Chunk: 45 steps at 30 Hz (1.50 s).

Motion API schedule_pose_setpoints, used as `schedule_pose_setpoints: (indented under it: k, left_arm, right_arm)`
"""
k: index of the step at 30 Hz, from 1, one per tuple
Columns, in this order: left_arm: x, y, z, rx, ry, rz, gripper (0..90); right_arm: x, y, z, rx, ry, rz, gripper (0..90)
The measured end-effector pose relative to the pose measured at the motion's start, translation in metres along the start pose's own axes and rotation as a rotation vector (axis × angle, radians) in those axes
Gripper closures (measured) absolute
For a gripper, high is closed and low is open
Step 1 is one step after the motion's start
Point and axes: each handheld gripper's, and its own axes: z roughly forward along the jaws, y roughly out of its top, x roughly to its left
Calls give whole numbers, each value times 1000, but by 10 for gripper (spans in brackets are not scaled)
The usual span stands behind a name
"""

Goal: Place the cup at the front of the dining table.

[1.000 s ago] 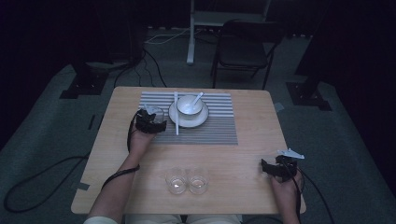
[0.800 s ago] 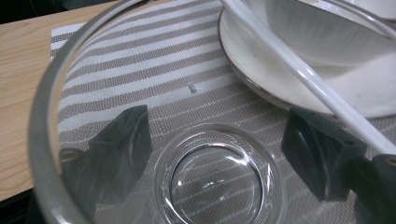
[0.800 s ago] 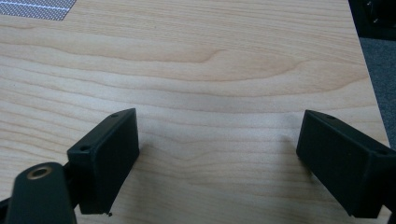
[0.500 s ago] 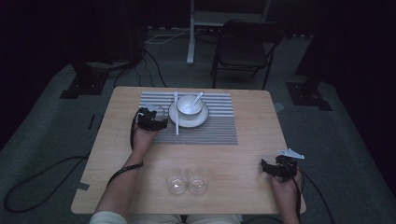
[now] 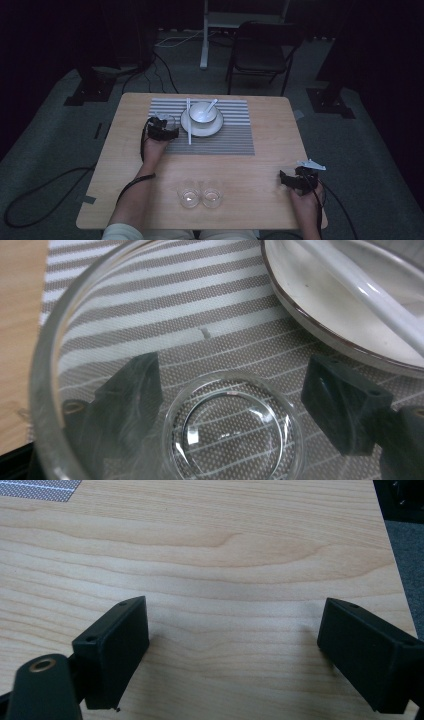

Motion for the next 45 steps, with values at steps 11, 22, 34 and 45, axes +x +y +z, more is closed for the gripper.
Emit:
schedule_pose_setpoints:
  k: [11, 22, 34, 45]
  left_arm:
    - [0, 1, -5, 11, 2, -2, 207]
    - [1, -7, -6, 63, -2, -9, 82]
    - [4, -16, -15, 138, -64, -26, 0]
    - [2, -27, -22, 137, -68, 20, 0]
  right_arm:
    - [0, 0, 0, 0, 0, 0, 125]
    - [0, 0, 0, 0, 0, 0, 125]
    - [0, 0, 0, 0, 0, 0, 125]
    - [0, 0, 0, 1, 0, 1, 125]
